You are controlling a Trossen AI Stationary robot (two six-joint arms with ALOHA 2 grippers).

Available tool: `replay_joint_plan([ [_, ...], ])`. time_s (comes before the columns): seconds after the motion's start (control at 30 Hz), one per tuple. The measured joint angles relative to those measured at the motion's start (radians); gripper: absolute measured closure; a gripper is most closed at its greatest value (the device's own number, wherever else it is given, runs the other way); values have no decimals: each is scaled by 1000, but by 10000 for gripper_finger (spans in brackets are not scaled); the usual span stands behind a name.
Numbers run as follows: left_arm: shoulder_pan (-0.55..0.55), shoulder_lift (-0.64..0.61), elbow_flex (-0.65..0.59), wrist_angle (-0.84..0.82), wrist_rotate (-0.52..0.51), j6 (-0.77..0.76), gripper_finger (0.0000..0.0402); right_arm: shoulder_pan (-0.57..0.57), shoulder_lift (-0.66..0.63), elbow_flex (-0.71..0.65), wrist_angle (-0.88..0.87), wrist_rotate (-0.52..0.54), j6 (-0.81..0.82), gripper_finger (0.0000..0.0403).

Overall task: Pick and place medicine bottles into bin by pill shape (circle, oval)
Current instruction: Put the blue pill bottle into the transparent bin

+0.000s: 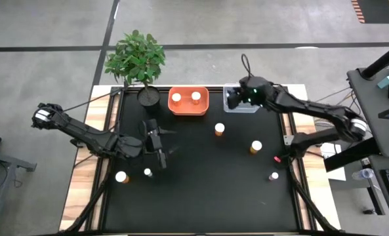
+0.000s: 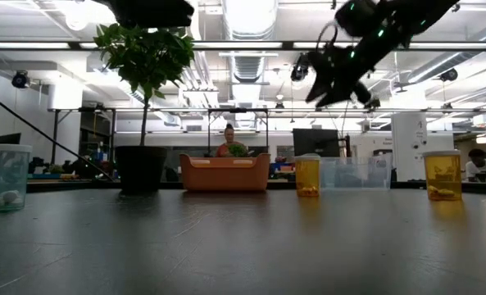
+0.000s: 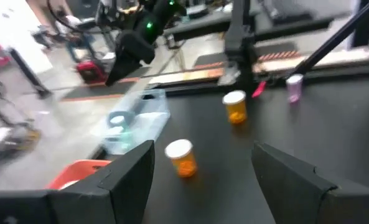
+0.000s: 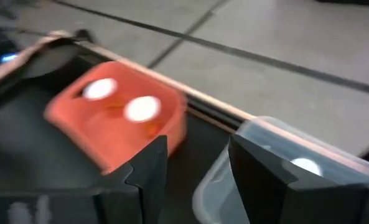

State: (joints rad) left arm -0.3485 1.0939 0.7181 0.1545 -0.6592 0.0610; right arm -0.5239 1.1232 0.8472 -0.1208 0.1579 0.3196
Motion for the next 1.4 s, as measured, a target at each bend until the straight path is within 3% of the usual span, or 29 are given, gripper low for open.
replay_joint_plan([
  [0.13,-1,0,0,3,56,-109,152,127,-85,-34,-1,1,-52,248],
  [0.37,-15,40,2,15,68,-344,152,310,-160,-111,56,3,-144,250],
  [0.73,-28,172,81,2,233,-518,152,434,-175,-226,317,2,-288,252],
  [0.87,-29,195,167,-126,243,-558,152,453,-188,-250,339,0,-306,252],
  [1.0,-29,221,260,-340,277,-718,152,466,-216,-275,340,0,-294,252],
  [1.2,-30,273,364,-615,477,-1004,152,470,-271,-306,340,0,-309,252],
  [1.4,-43,338,410,-721,692,-1214,153,470,-316,-338,332,0,-296,252],
])
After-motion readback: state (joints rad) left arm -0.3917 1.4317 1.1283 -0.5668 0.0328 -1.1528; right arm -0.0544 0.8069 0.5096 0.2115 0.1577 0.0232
